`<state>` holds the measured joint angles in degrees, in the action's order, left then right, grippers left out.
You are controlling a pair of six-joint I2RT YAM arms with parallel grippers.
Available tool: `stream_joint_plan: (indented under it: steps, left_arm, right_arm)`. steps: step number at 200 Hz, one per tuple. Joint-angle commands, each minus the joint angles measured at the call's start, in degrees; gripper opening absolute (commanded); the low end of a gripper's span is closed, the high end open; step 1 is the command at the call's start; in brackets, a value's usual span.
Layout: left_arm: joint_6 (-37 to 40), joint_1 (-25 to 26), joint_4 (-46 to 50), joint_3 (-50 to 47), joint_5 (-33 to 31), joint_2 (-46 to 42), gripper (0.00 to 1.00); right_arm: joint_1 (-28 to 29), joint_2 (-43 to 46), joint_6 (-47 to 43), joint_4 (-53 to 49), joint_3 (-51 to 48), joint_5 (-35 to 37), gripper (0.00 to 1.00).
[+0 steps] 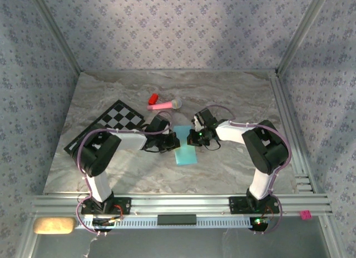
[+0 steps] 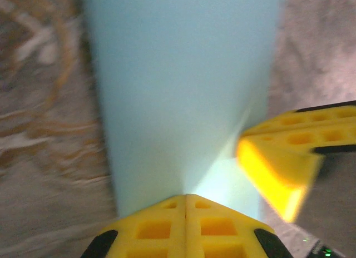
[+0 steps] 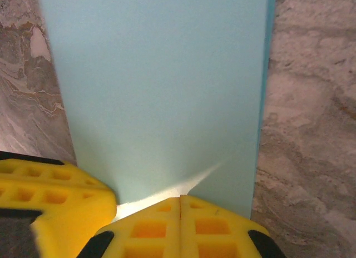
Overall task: Fold a paper plane with a square sheet of paper (pick it up from the middle)
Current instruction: First fold the square sheet of paper in half at the center of the table.
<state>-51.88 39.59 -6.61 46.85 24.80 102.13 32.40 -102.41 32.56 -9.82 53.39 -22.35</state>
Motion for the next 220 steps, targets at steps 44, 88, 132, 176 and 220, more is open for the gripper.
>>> stream_joint_plan:
  steps: [44, 88, 132, 176, 220]
  left_arm:
    - [3.92, -0.34, 5.27, 0.17, -3.37, -0.94, 0.00]
    - [-1.95, -0.34, 3.80, 2.56, 3.57, -5.27, 0.03]
    - [-4.90, 0.59, 1.26, 1.69, 7.02, -3.42, 0.03]
    - [-3.41, 0.63, 2.47, -2.03, 4.88, -1.87, 0.03]
    - [1.35, -0.03, 5.35, -6.51, 2.72, -3.51, 0.04]
  right_arm:
    - [-0.12, -3.59, 0.99, -7.04, -4.07, 6.65, 0.00]
    - [-0.08, -3.22, 0.75, -7.51, -3.95, 7.04, 0.00]
    - [-0.17, -3.40, 0.23, -8.01, -3.73, 7.05, 0.00]
    - [-0.20, -3.46, 0.23, -8.10, -4.07, 7.07, 0.00]
    - [-0.06, -3.43, 0.92, -6.92, -4.97, 6.92, 0.00]
